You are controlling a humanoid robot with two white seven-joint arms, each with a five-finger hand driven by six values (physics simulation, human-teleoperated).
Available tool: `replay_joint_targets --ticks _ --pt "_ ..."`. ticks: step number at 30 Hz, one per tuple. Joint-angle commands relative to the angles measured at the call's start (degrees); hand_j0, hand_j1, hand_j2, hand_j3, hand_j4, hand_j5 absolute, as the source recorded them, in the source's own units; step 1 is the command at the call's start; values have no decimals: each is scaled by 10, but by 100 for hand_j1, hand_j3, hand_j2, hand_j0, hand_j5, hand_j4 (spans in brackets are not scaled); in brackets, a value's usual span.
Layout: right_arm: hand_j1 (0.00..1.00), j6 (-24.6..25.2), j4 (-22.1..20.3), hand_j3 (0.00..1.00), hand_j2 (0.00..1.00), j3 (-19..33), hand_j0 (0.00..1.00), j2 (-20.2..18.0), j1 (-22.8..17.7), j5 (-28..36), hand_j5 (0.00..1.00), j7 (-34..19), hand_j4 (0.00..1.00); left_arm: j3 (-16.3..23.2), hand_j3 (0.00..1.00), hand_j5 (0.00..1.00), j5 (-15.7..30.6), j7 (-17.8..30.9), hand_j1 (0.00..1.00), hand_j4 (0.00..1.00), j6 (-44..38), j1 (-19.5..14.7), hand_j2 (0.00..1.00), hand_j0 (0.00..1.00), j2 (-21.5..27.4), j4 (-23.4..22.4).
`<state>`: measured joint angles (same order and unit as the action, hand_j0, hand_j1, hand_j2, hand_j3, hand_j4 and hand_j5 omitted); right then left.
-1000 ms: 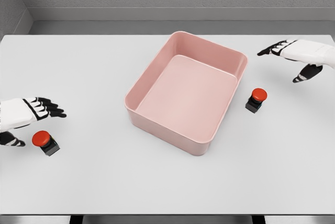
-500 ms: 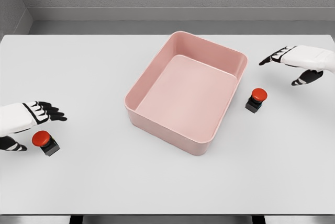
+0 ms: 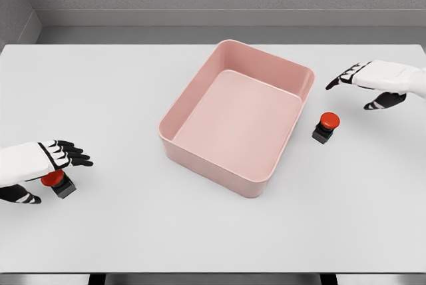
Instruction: Put the industrial switch in the basket with both arms
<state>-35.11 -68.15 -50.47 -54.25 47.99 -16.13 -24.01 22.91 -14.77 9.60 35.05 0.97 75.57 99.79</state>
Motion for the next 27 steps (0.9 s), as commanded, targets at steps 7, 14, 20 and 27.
replay_joint_targets --ticks 7,14,20,27 --pt "83 1 -21 83 83 1 83 -10 -12 3 83 1 83 -11 100 100 -3 1 100 100 0 -1 100 100 -7 -11" --pt "85 1 -47 85 85 3 85 -24 -15 4 85 5 85 -7 100 100 -4 1 100 100 0 -1 100 100 -17 -12" --pt "88 1 -74 88 88 4 88 -36 -25 4 88 5 88 -6 100 100 -11 2 100 100 0 -1 100 100 -26 -12" --pt "88 1 -97 88 88 4 88 -41 -30 4 88 5 88 -7 100 100 -19 2 100 100 0 3 100 100 -32 -13"
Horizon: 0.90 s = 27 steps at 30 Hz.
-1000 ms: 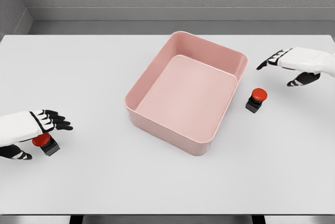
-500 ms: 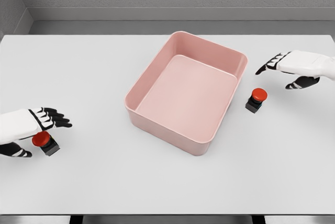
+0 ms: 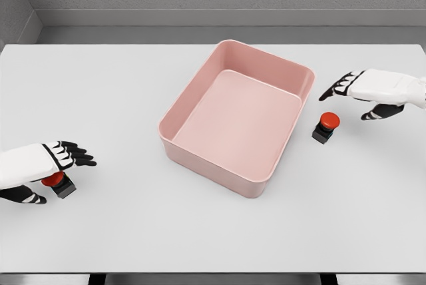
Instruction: Put the industrial switch in the basket with both arms
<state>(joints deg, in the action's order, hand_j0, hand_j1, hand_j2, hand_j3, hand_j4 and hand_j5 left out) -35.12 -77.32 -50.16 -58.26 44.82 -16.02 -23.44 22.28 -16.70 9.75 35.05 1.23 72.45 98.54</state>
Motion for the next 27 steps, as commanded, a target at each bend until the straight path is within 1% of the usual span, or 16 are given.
replay_joint_targets --ticks 1,6,13,20,21,22,23,24,27 --pt "87 1 -11 87 87 1 87 -2 0 4 87 1 87 0 100 100 0 0 100 100 -1 0 100 100 -1 0" --pt "87 1 -18 87 87 0 87 -1 -6 3 87 0 87 -1 100 100 -2 0 100 100 -1 0 100 100 -9 -1" --pt "87 1 -30 87 87 -1 87 -2 -13 3 87 0 87 -3 100 100 -10 -1 100 100 -1 0 100 100 -20 -27" --pt "86 1 -45 86 86 -2 86 -2 -18 3 86 -1 86 -1 100 100 -10 -1 100 100 -1 0 100 100 -20 -30" --pt "86 1 -45 86 86 -3 86 -2 -19 3 86 -2 86 -1 98 98 -10 -1 98 98 -1 0 98 98 -20 -30" --pt "85 1 -45 85 85 -3 85 -2 -19 3 85 -3 85 -1 94 94 -10 -1 94 94 -1 0 94 94 -20 -30" --pt "84 1 -45 84 84 -3 84 -2 -21 3 84 -3 84 -3 83 83 -9 -1 83 83 -1 0 83 83 -20 -30" --pt "84 1 -46 84 84 -3 84 -2 -21 3 84 -3 84 -5 76 76 -9 -1 76 76 -1 0 76 76 -20 -28" --pt "83 1 -49 83 83 -3 83 -2 -21 3 83 -4 83 -7 76 76 -9 -1 76 76 -1 0 76 76 -20 -25"
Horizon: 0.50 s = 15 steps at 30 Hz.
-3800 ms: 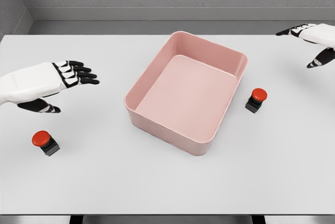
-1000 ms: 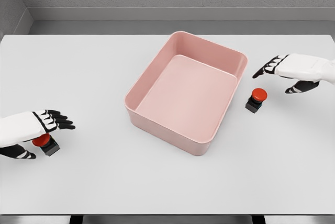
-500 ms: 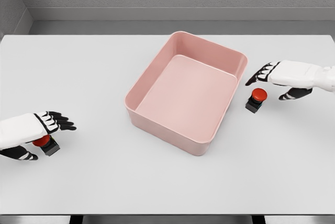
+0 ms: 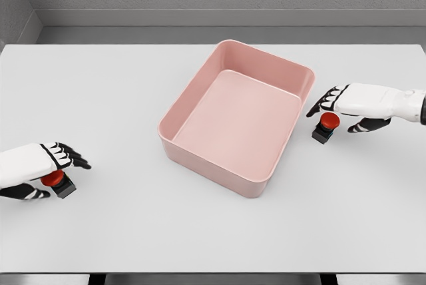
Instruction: Put the industrial switch in the basket with both arms
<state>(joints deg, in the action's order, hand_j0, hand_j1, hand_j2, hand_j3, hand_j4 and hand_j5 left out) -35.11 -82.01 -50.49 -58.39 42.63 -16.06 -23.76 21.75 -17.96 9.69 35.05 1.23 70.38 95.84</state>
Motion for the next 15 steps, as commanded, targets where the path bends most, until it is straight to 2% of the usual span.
replay_joint_targets --ticks 1,3,6,8,10,15 --pt "83 1 -3 83 83 0 83 -1 0 3 83 -1 83 -2 74 74 4 0 74 74 -1 0 74 74 1 2" --pt "83 1 -2 83 83 0 83 -1 0 3 83 -1 83 -2 68 68 4 0 68 68 -1 0 68 68 1 2" --pt "83 1 -2 83 83 -3 83 -1 0 3 83 -1 83 -1 51 51 5 0 51 51 -1 0 51 51 2 0" --pt "81 1 0 81 81 -3 81 -1 0 3 81 -2 81 -1 44 44 6 1 44 44 -1 0 44 44 2 0" --pt "80 1 1 80 80 -3 80 0 0 3 80 -2 80 -1 40 40 6 1 40 40 -1 -1 40 40 2 0" --pt "79 1 3 79 79 -3 79 4 0 2 79 -3 79 -4 39 39 13 0 39 39 -1 -7 39 39 10 10"
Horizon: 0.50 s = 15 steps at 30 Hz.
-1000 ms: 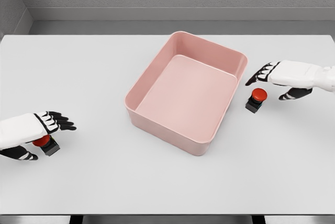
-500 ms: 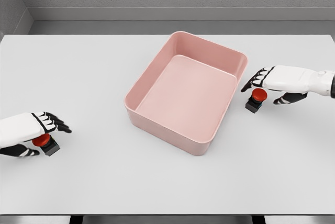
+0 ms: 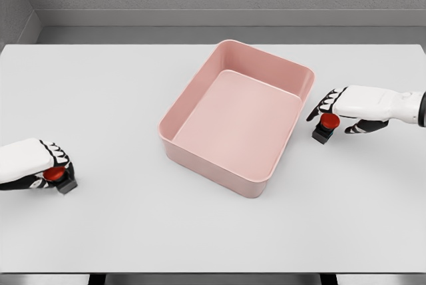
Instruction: Put the industrial switch in the basket with both arms
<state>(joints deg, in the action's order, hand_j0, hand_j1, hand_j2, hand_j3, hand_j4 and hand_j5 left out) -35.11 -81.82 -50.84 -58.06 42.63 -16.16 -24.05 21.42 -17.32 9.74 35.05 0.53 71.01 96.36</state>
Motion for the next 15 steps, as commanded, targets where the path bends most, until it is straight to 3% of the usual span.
replay_joint_targets --ticks 1,6,15 --pt "79 1 2 79 79 0 79 0 0 2 79 0 79 -2 39 39 6 -1 39 39 -1 0 39 39 5 15" --pt "79 1 6 79 79 0 79 2 -2 -8 79 0 79 -26 39 39 8 -2 39 39 -1 -2 39 39 30 37" --pt "79 1 6 79 79 0 79 13 -2 -17 79 0 79 -39 41 41 29 -2 41 41 -1 -69 41 41 43 46"
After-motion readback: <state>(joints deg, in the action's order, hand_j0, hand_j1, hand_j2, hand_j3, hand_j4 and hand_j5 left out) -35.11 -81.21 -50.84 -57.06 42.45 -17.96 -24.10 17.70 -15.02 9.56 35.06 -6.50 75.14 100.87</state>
